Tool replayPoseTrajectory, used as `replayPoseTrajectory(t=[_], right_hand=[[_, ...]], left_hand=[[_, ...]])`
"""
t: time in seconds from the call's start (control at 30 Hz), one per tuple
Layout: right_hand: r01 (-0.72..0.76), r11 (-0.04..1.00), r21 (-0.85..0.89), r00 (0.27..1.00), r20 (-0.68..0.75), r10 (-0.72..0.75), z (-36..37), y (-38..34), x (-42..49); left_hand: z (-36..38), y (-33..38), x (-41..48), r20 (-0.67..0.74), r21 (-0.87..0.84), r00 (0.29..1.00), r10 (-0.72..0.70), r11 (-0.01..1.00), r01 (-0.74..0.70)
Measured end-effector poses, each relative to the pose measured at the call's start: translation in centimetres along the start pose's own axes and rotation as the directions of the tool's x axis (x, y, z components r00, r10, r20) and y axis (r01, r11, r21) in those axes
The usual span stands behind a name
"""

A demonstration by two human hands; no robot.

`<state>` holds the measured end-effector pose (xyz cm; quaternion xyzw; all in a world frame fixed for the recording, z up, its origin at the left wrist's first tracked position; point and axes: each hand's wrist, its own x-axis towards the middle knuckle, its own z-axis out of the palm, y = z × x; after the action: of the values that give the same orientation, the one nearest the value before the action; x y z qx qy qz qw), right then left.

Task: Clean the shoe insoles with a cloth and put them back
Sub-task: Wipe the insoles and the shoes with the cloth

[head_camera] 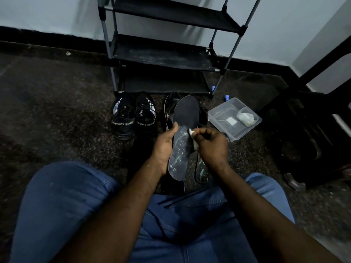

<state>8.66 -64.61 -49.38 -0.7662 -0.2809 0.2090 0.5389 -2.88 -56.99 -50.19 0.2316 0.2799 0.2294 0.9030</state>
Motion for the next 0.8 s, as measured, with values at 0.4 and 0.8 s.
replayPoseTrajectory(t=[0.4, 0.8], right_hand=[[0.376, 0.783, -0.495, 0.913, 0.051, -0.405, 0.6, -1.1, 0.2], [0.628, 0.399, -0.669, 0.746, 0.371, -0.553, -0.9, -1.2, 1.1]], left_hand=[[0.3, 0.1, -0.3, 0.078, -0.007, 0.997, -0.007, 1.0, 0.007], [-0.5, 0.8, -0.1, 0.066, 0.012, 0.997, -0.036, 0.999, 0.035]])
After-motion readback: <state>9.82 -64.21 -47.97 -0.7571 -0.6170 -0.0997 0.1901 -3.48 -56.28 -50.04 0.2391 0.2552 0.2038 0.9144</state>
